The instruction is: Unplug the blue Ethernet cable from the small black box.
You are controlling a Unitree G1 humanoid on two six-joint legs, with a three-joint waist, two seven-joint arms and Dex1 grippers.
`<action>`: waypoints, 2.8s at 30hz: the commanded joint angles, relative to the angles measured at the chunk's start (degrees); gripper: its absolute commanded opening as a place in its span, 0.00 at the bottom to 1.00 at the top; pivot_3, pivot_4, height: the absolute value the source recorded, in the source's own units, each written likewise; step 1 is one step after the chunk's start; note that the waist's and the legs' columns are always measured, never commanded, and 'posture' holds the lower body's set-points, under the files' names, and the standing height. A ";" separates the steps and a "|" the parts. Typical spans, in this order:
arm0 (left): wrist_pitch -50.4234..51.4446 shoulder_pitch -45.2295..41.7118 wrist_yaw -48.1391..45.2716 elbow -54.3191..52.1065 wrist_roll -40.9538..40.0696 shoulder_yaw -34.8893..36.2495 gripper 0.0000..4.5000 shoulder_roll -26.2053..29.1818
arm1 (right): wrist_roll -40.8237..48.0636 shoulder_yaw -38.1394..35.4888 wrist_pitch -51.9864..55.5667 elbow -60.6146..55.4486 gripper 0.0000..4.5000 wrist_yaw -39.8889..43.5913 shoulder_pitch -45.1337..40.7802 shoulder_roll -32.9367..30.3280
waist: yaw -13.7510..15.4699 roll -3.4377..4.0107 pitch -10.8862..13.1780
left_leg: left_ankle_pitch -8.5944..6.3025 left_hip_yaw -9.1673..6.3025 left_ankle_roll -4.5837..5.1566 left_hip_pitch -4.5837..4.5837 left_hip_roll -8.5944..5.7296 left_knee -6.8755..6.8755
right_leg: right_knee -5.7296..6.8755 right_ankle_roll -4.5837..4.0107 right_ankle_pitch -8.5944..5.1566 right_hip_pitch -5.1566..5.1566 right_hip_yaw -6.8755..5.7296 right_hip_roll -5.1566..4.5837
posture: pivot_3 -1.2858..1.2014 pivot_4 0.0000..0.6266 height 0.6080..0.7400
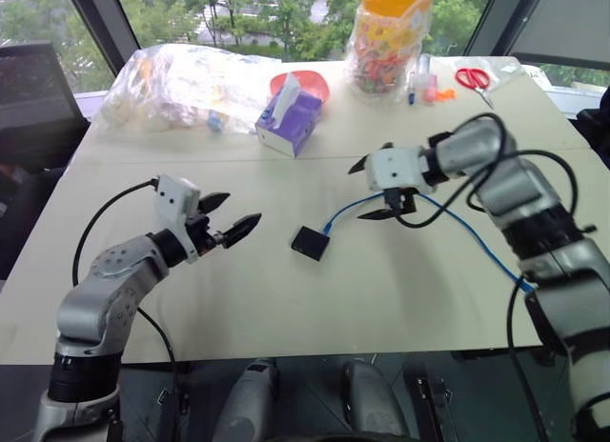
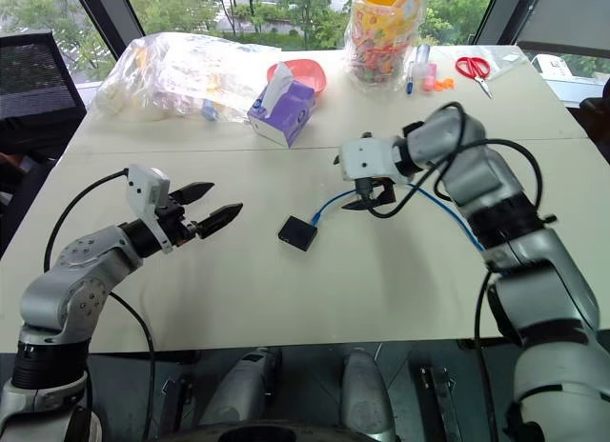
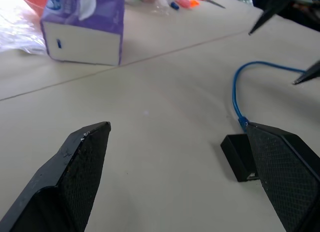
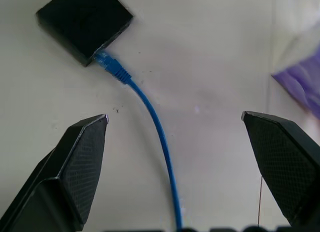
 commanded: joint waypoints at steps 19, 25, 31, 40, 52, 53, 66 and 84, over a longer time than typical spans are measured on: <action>0.29 4.01 5.32 -10.00 -1.80 2.16 0.99 -1.86 | -18.98 8.67 -28.62 36.42 1.00 0.33 -17.09 19.92 | -0.34 0.03 0.02 | 0.20 0.00 -0.35 0.15 0.04 -0.07 | 0.89 -0.01 0.02 -0.42 0.39 0.18 | 0.52 0.24 0.90; -0.46 5.14 6.73 -10.51 -1.48 2.15 1.00 -2.66 | -22.14 9.05 -29.50 38.76 0.94 -0.88 -17.69 22.24 | -0.35 0.03 0.02 | 0.22 0.07 -0.39 0.37 0.18 -0.08 | 0.99 -0.12 0.02 -0.36 0.57 0.39 | 0.52 0.24 0.90; -1.35 5.99 7.92 -10.88 -0.87 1.84 1.00 -3.43 | -25.32 9.90 -29.60 40.30 0.36 -3.07 -18.19 25.24 | -0.71 0.03 0.02 | 0.22 0.32 -0.39 0.58 0.44 -0.08 | 1.00 -0.21 0.08 -0.31 0.80 0.61 | 0.52 0.24 0.90; -1.51 7.36 9.38 -12.04 -0.81 1.79 1.00 -4.02 | -26.78 8.50 -30.06 40.55 0.00 -8.59 -18.41 25.84 | -1.69 0.02 0.02 | 0.22 0.45 -0.40 0.92 0.64 -0.18 | 1.10 -0.46 0.02 -0.17 0.94 0.80 | 0.52 0.24 0.90; 2.59 0.00 10.89 -8.80 -8.53 5.16 1.00 -5.90 | -18.50 -7.52 -32.09 22.59 0.00 -34.71 -7.49 13.34 | -0.47 -0.07 0.03 | 0.23 0.53 -0.41 0.88 0.67 -0.13 | 1.02 -0.53 0.04 -0.13 1.01 0.83 | 0.52 0.24 0.90; 3.32 -1.98 10.78 -7.57 -9.35 4.96 1.00 -6.04 | -18.92 -8.99 -31.13 18.09 0.00 -38.97 -4.12 12.51 | -0.24 -0.07 0.03 | 0.23 0.58 -0.41 0.88 0.67 -0.12 | 1.00 -0.54 0.04 -0.14 1.04 0.82 | 0.52 0.24 0.90; 9.87 -11.87 8.01 -1.97 -15.16 3.04 1.00 -5.92 | -34.47 -11.55 -12.97 -15.85 0.00 -67.85 19.48 14.73 | -0.17 -0.14 0.04 | 0.24 0.85 -0.40 0.85 0.70 -0.07 | 0.99 -0.49 0.09 -0.23 1.28 0.82 | 0.52 0.24 0.90; 6.29 -12.61 5.13 -0.58 -10.83 1.73 0.87 -4.72 | -36.20 -8.19 -13.20 -19.24 0.00 -69.02 20.84 12.89 | -0.16 -0.23 0.04 | 0.24 0.85 -0.40 0.86 0.71 -0.05 | 0.90 -0.60 0.05 -0.16 1.27 0.82 | 0.52 0.24 0.90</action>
